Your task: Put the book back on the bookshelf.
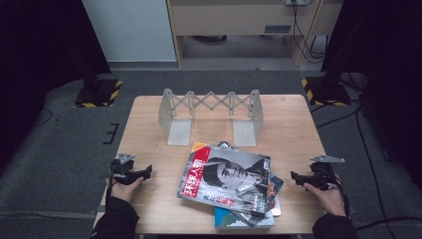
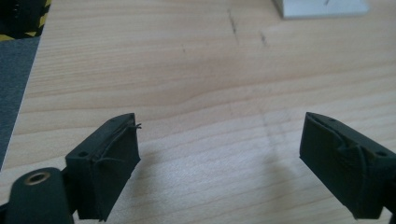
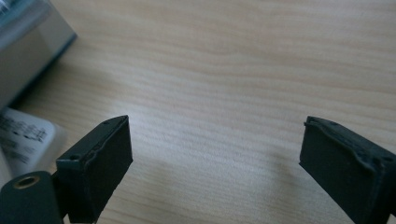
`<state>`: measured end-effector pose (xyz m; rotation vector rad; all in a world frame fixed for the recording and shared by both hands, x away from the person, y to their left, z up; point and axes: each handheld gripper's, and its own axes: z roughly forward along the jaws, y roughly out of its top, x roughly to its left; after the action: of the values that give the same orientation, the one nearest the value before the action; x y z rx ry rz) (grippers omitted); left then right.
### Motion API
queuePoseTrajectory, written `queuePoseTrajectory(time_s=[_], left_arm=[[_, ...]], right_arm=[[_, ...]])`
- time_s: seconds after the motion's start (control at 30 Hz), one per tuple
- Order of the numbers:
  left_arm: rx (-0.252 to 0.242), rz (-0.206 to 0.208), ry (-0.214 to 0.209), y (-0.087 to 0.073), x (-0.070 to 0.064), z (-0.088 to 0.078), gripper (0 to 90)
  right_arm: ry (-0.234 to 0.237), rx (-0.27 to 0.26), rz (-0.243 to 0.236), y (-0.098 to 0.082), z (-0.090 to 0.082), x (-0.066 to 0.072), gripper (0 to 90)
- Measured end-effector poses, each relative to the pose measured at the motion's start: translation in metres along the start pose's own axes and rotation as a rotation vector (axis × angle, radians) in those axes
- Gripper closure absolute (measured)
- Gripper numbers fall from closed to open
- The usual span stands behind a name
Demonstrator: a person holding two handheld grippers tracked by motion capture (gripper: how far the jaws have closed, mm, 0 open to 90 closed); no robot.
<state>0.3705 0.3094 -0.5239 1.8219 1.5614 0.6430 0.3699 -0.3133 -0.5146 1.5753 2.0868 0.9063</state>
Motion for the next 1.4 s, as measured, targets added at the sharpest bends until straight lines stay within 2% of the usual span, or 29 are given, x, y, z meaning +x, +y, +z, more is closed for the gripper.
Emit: queuePoseTrajectory(time_s=[0.07,0.13,0.2,0.27,0.43,0.5,0.7,0.77,0.83,0.93,1.07,1.2,1.4], left_arm=[[-0.018,-0.035,-0.018,0.001,-0.001,-0.004,12.0],[-0.022,-0.045,-0.025,0.001,-0.003,-0.006,11.8],[-0.017,-0.038,-0.047,0.000,-0.007,-0.009,12.6],[-0.020,-0.039,-0.057,0.000,-0.012,-0.012,13.2],[-0.044,-0.031,-0.085,0.003,-0.020,-0.018,13.7],[-0.056,-0.030,-0.115,0.004,-0.024,-0.021,14.5],[-0.068,-0.031,-0.156,0.004,-0.030,-0.025,16.5],[-0.077,-0.033,-0.183,0.004,-0.033,-0.028,17.2],[-0.081,-0.032,-0.188,0.004,-0.033,-0.029,17.1],[-0.101,-0.007,-0.193,0.003,-0.036,-0.029,18.9],[-0.110,-0.010,-0.204,0.003,-0.039,-0.030,19.6],[-0.104,0.003,-0.210,0.002,-0.043,-0.030,17.7],[-0.093,0.006,-0.252,-0.001,-0.054,-0.033,18.1]], right_arm=[[0.009,-0.026,0.016,0.002,-0.005,0.000,10.8],[0.012,-0.033,0.023,0.003,-0.007,0.001,11.1],[0.020,-0.073,0.026,0.006,-0.013,0.003,11.5],[0.016,-0.086,0.035,0.007,-0.014,0.005,11.6],[0.019,-0.105,0.039,0.011,-0.016,0.011,11.5],[0.018,-0.118,0.035,0.012,-0.018,0.013,11.6],[0.037,-0.148,0.029,0.015,-0.024,0.019,11.3],[0.040,-0.157,0.027,0.016,-0.026,0.021,11.2],[0.039,-0.165,0.027,0.017,-0.027,0.023,11.2],[0.052,-0.190,0.026,0.021,-0.031,0.029,10.9],[0.056,-0.211,0.022,0.024,-0.035,0.037,10.7],[0.072,-0.212,0.007,0.026,-0.035,0.044,10.4],[0.087,-0.217,-0.013,0.029,-0.036,0.056,10.2]])
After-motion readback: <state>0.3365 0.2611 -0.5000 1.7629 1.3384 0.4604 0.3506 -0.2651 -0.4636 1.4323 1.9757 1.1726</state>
